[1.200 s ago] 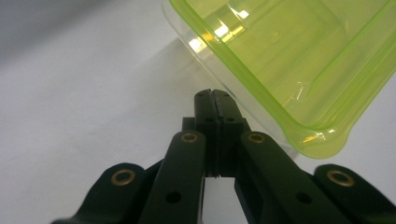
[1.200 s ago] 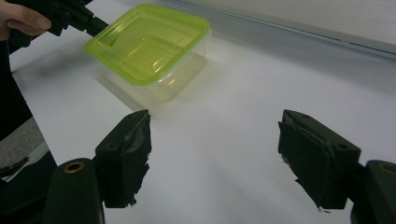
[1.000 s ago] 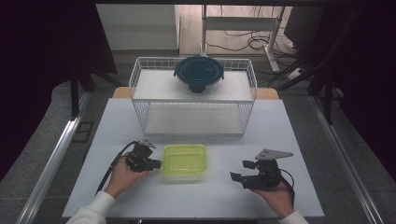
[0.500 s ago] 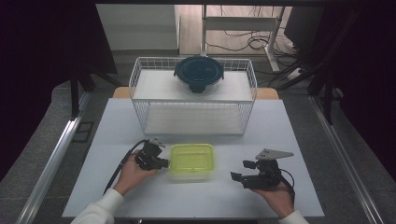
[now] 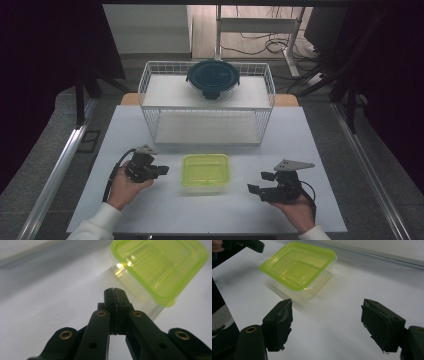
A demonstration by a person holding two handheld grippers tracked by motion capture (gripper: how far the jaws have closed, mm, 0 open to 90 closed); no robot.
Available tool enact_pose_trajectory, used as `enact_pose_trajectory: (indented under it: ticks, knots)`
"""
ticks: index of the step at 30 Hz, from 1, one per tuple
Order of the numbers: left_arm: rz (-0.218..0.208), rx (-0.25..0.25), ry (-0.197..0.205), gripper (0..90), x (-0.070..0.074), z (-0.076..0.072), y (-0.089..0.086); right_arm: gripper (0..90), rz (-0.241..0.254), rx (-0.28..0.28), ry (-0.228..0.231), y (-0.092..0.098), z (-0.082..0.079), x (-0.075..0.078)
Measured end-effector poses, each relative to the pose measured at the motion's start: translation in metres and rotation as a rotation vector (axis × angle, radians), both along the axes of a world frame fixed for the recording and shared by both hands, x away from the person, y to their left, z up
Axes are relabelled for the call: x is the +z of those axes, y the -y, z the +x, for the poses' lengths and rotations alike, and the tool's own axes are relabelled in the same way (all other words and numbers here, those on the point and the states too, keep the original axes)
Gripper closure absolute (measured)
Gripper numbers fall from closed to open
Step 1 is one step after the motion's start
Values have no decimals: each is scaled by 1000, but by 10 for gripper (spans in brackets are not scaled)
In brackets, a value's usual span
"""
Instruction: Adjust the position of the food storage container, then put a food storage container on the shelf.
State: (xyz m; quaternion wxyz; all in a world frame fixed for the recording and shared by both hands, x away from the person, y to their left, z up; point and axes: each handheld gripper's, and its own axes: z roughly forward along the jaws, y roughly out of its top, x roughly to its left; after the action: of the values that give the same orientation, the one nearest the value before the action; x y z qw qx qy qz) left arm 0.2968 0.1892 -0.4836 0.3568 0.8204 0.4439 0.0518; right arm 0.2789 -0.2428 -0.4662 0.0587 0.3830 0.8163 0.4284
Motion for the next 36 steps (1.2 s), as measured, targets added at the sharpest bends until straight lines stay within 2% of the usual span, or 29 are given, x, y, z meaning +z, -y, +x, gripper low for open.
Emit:
enact_pose_trajectory:
  ticks: [3,8,12,16,17,18,20,22,29,32,36]
  knots:
    - [-17,1,17,900,5,-4,0,249,-4,0,-4,0,1,-1]
    - [-18,6,30,890,6,-8,1,249,-5,-1,-6,0,3,-2]
    - [-24,42,46,752,8,-9,0,249,-5,2,-9,0,4,-3]
    - [-63,101,51,492,12,-10,-2,249,-2,3,-7,1,5,-3]
    - [-63,101,51,436,12,-10,-2,249,-2,3,-7,1,5,-3]
    - [-96,122,46,389,14,-10,-3,249,2,0,-8,2,6,-3]
    - [-125,124,37,333,15,-10,-4,249,1,-1,-10,2,6,-3]
    - [-151,122,27,314,15,-11,-5,249,4,-4,-13,1,7,-3]
    - [-185,130,-6,300,12,-10,-8,249,-2,-3,-12,-1,9,-4]
    - [-195,135,-8,284,12,-11,-9,249,-3,2,-7,-3,10,-3]
    - [-244,153,-28,264,10,-11,-11,249,-10,-8,-19,-4,13,-3]
